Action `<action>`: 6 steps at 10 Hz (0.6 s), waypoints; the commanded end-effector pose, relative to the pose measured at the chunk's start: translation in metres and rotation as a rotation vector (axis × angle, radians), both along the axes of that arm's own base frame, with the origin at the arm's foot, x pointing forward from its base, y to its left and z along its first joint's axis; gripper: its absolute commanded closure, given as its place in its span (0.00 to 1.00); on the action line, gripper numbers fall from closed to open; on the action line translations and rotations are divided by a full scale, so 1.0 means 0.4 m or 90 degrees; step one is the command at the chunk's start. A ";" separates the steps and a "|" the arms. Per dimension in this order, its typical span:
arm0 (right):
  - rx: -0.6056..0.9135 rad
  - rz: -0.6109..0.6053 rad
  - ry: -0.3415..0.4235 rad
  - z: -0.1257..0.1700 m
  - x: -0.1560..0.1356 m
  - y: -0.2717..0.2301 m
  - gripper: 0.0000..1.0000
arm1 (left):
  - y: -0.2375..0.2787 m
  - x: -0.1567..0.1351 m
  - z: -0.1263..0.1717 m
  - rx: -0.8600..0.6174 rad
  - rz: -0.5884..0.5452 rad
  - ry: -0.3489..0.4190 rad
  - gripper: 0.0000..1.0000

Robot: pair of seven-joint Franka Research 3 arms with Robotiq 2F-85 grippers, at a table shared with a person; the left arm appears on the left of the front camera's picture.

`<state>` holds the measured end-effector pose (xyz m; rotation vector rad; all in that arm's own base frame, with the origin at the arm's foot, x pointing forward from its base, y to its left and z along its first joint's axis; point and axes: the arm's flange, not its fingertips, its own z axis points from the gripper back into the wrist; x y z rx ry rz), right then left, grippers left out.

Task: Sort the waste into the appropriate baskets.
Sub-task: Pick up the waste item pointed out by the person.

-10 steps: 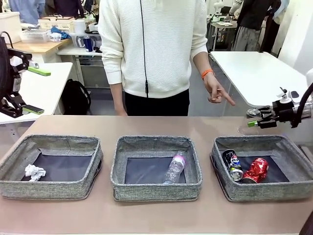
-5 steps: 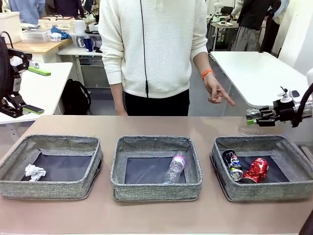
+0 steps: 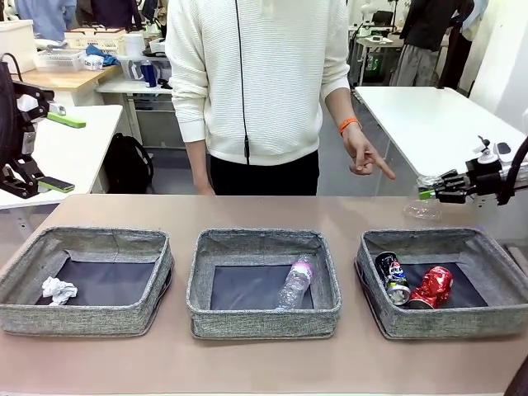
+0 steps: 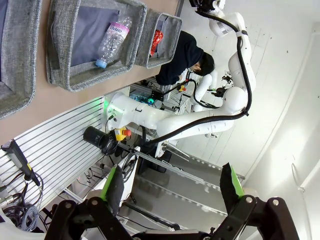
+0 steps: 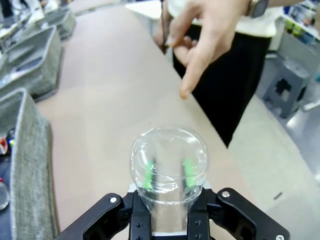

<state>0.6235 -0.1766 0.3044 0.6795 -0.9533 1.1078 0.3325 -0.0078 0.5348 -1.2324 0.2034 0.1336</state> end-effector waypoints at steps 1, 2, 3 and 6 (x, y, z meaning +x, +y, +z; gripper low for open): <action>-0.063 -0.052 0.028 0.145 -0.012 0.035 0.75 | 0.004 -0.005 0.002 -0.008 -0.009 -0.012 0.00; -0.098 -0.090 0.065 0.253 -0.019 0.049 0.75 | 0.004 -0.005 0.002 -0.008 -0.009 -0.012 0.00; -0.146 -0.124 0.121 0.359 -0.033 0.063 0.75 | 0.004 -0.005 0.002 -0.008 -0.009 -0.012 0.00; -0.372 -0.170 0.269 0.672 -0.121 0.170 0.75 | 0.004 -0.005 0.002 -0.008 -0.009 -0.012 0.00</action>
